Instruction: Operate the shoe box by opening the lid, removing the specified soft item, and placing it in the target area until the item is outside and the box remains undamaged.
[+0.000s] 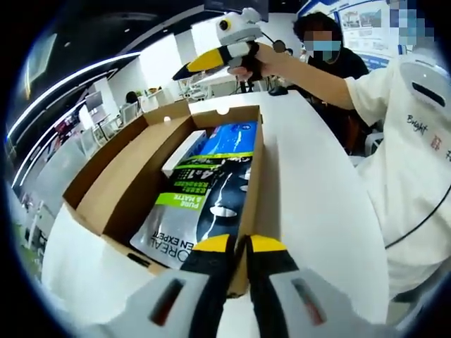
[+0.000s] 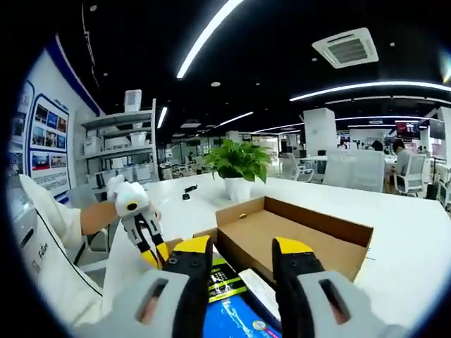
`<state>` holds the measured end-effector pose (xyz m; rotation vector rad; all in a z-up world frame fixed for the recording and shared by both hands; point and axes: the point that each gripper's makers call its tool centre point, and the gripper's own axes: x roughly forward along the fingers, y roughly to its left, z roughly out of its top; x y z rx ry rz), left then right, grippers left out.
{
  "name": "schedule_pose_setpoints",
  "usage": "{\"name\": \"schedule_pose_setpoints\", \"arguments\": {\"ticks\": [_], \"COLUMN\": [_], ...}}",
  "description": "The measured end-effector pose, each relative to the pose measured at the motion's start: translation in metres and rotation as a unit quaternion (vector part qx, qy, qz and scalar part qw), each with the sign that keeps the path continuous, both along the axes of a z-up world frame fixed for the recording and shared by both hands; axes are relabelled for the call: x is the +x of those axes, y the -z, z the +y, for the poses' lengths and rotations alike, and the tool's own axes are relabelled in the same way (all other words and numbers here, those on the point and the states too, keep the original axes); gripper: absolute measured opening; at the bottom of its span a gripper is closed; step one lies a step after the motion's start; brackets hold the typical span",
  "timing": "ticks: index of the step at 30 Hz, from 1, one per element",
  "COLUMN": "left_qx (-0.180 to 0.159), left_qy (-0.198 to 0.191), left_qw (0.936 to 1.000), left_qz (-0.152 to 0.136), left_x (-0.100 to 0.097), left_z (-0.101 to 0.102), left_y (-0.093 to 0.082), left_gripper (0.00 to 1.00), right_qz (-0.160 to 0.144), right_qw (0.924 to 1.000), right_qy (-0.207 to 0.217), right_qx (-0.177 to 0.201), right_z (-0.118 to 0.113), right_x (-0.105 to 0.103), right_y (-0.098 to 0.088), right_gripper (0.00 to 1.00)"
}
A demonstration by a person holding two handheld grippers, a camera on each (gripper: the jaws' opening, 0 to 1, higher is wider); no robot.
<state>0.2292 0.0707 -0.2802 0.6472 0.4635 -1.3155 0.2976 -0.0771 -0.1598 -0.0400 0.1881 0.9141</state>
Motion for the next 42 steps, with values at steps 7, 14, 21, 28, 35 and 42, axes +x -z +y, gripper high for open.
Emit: {"name": "schedule_pose_setpoints", "arguments": {"ticks": [7,14,21,28,35,42], "left_qx": [0.002,0.013,-0.002,0.01,0.003,0.002], "left_qy": [0.003,-0.008,-0.006,-0.016,-0.012,-0.016], "left_qw": [1.0,0.9997,0.9998,0.9994,0.9997,0.9998], "left_qz": [-0.002,0.018,0.02,0.028,0.021,0.011], "left_x": [-0.001,-0.001,-0.001,-0.001,-0.001,0.0], "left_z": [0.0,0.0,0.0,-0.001,0.0,0.0], "left_y": [0.0,0.002,0.0,0.001,0.001,0.001], "left_gripper": [0.09,0.08,0.08,0.07,0.07,0.08], "right_qz": [0.038,0.027,0.089,0.083,0.149,0.303], "right_qw": [0.9992,0.9995,0.9949,0.9962,0.9872,0.949], "right_qy": [0.006,0.008,-0.016,-0.026,-0.055,-0.063], "right_qx": [0.01,-0.015,0.045,0.007,0.016,0.06], "right_z": [0.005,0.01,0.025,0.033,0.037,0.03], "right_x": [0.005,-0.004,0.0,-0.007,-0.009,-0.014], "right_y": [0.019,0.023,0.026,0.033,0.035,0.059], "right_gripper": [0.33,0.3,0.27,0.28,0.27,0.26]}}
